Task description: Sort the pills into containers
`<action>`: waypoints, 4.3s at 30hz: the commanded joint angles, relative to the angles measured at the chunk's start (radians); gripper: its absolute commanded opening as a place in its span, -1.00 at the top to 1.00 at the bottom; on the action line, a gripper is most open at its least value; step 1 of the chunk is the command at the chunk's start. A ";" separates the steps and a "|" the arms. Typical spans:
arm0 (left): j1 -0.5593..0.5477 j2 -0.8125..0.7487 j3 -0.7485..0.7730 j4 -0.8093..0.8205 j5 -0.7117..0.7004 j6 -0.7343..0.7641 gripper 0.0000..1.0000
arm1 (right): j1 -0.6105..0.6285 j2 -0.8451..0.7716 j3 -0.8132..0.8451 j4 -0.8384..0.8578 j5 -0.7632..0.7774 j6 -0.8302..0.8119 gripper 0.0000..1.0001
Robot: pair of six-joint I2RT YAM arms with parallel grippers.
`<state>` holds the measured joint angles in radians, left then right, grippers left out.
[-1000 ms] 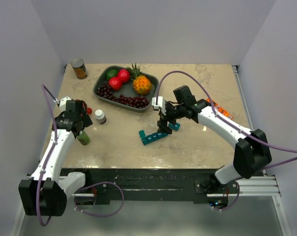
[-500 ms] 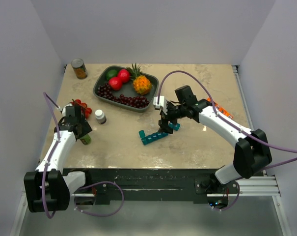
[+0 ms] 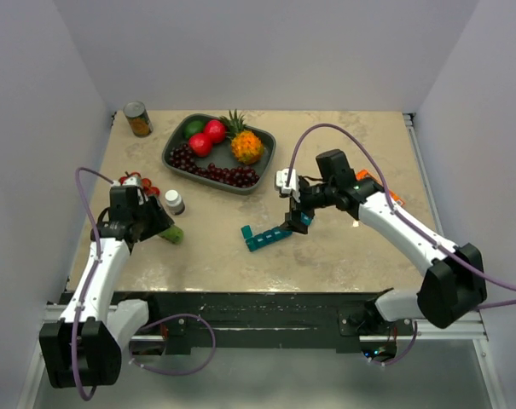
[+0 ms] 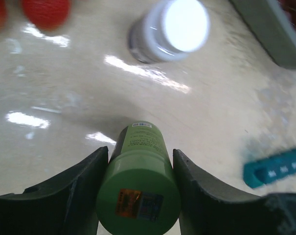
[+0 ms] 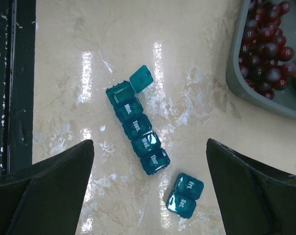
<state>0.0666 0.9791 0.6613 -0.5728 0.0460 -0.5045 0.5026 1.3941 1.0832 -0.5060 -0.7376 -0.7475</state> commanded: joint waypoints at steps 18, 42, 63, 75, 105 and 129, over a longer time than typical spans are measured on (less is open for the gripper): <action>-0.427 -0.119 -0.011 0.389 0.694 0.053 1.00 | 0.004 0.061 0.343 -0.317 -0.059 0.019 -0.94; -0.692 0.079 0.023 0.912 0.479 -0.069 1.00 | 0.091 -0.026 0.115 -0.197 -0.103 -0.050 -0.98; -0.742 0.098 0.015 1.005 0.318 -0.226 1.00 | 0.137 0.046 0.113 -0.130 -0.126 0.084 0.91; -0.570 -0.177 0.011 0.722 0.576 0.255 -0.67 | 0.137 -0.007 0.075 -0.222 -0.124 -0.091 1.00; -0.778 -0.008 -0.006 0.737 0.696 0.801 -0.41 | 0.140 -0.015 0.073 -0.281 -0.152 -0.188 1.00; -0.761 0.001 -0.148 0.817 0.406 -0.976 1.00 | 0.076 -0.084 -0.009 -0.118 -0.069 -0.050 1.00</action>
<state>-0.6968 0.9337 0.5415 0.1768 0.3706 -1.0988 0.6044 1.3407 1.0756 -0.6598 -0.8215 -0.8112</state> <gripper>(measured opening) 0.547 0.542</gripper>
